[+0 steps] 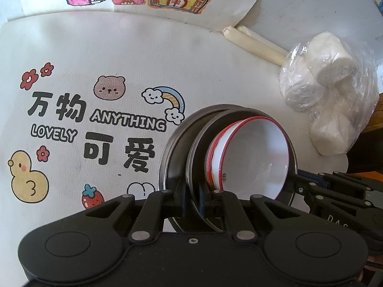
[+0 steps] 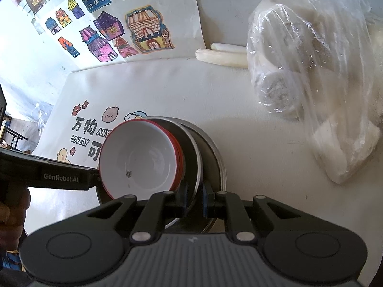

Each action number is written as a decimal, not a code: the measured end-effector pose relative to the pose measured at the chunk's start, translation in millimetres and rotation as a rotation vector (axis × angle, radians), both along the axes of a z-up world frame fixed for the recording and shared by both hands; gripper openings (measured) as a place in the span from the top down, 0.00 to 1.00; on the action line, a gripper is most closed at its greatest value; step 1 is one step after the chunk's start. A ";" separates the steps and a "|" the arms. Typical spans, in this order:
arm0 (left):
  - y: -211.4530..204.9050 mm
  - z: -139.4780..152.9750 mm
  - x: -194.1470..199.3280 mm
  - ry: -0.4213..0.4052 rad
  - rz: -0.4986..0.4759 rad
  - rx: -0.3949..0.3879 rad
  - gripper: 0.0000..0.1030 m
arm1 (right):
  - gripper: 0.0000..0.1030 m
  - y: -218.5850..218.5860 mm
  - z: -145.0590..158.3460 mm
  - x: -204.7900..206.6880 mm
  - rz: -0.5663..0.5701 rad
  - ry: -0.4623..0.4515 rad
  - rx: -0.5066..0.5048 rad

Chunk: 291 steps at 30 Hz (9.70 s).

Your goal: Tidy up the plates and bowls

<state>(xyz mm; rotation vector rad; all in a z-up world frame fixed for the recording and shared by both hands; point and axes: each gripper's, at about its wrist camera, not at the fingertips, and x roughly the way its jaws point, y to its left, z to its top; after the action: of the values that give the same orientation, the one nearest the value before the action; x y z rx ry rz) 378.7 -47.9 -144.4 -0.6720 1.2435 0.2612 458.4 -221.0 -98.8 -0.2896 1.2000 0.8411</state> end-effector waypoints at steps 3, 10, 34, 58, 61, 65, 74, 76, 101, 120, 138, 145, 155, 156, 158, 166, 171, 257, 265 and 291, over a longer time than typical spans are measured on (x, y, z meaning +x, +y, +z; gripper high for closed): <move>-0.2 -0.1 0.6 -0.001 0.003 0.002 0.91 | 0.86 0.0 -0.9 0.0 -0.004 -0.002 -0.002; -0.9 -0.9 1.2 0.001 0.005 0.005 0.91 | 0.86 0.1 -3.0 -0.5 -0.015 -0.003 -0.002; -3.8 6.2 1.1 0.014 0.004 0.066 0.81 | 0.82 -5.9 3.6 -4.6 -0.066 -0.025 0.018; -11.0 16.8 -2.7 0.038 0.037 0.176 0.40 | 0.54 -23.6 9.5 -16.9 -0.157 -0.062 0.008; -12.8 20.3 -4.1 0.039 0.035 0.207 0.33 | 0.49 -27.0 10.9 -18.6 -0.158 -0.063 0.013; -16.0 25.0 -7.9 0.033 0.056 0.232 0.26 | 0.43 -31.3 13.5 -22.7 -0.158 -0.066 0.021; -23.4 32.8 -20.4 0.017 0.087 0.290 0.12 | 0.23 -43.4 20.1 -29.3 -0.155 -0.076 0.039; -25.7 34.3 -24.1 0.010 0.092 0.301 0.07 | 0.17 -46.8 22.8 -30.8 -0.154 -0.081 0.045; -61.5 56.0 -48.6 -0.127 0.093 0.354 0.01 | 0.00 -78.7 49.5 -46.5 -0.146 -0.151 0.110; -52.3 66.3 -71.1 -0.180 0.094 0.392 0.01 | 0.00 -66.0 55.8 -56.7 -0.142 -0.173 0.108; -28.4 86.8 -103.5 -0.348 -0.132 0.409 0.01 | 0.00 -62.3 84.5 -121.1 -0.367 -0.285 0.103; -22.7 95.0 -131.8 -0.416 -0.212 0.433 0.01 | 0.00 -60.8 89.3 -165.2 -0.453 -0.328 0.113; -17.4 99.5 -188.4 -0.483 -0.281 0.448 0.01 | 0.00 -60.1 98.2 -237.6 -0.507 -0.389 0.138; -16.8 99.9 -195.2 -0.490 -0.286 0.451 0.01 | 0.00 -59.4 99.4 -245.1 -0.510 -0.393 0.140; -15.1 100.8 -208.1 -0.509 -0.291 0.455 0.01 | 0.00 -58.0 102.1 -260.4 -0.514 -0.404 0.143; -7.1 103.8 -255.9 -0.561 -0.320 0.458 0.01 | 0.00 -54.6 104.9 -311.0 -0.519 -0.433 0.139; -2.6 105.9 -277.2 -0.584 -0.315 0.467 0.01 | 0.00 -54.5 106.2 -336.5 -0.521 -0.468 0.137; -11.6 91.5 -299.7 -0.587 -0.356 0.406 0.01 | 0.00 -68.0 88.2 -368.0 -0.531 -0.425 0.122; -12.1 92.3 -297.9 -0.599 -0.348 0.340 0.02 | 0.00 -67.8 88.2 -367.6 -0.530 -0.425 0.121; -21.7 91.2 -279.7 -0.590 -0.353 0.325 0.03 | 0.00 -73.0 80.9 -344.1 -0.509 -0.387 0.114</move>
<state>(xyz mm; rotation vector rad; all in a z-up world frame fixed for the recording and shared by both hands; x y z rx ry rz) 99.0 -69.6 -53.1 -0.2105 0.7089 -0.0341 114.3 -294.1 -17.9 -0.0406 0.8050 0.3816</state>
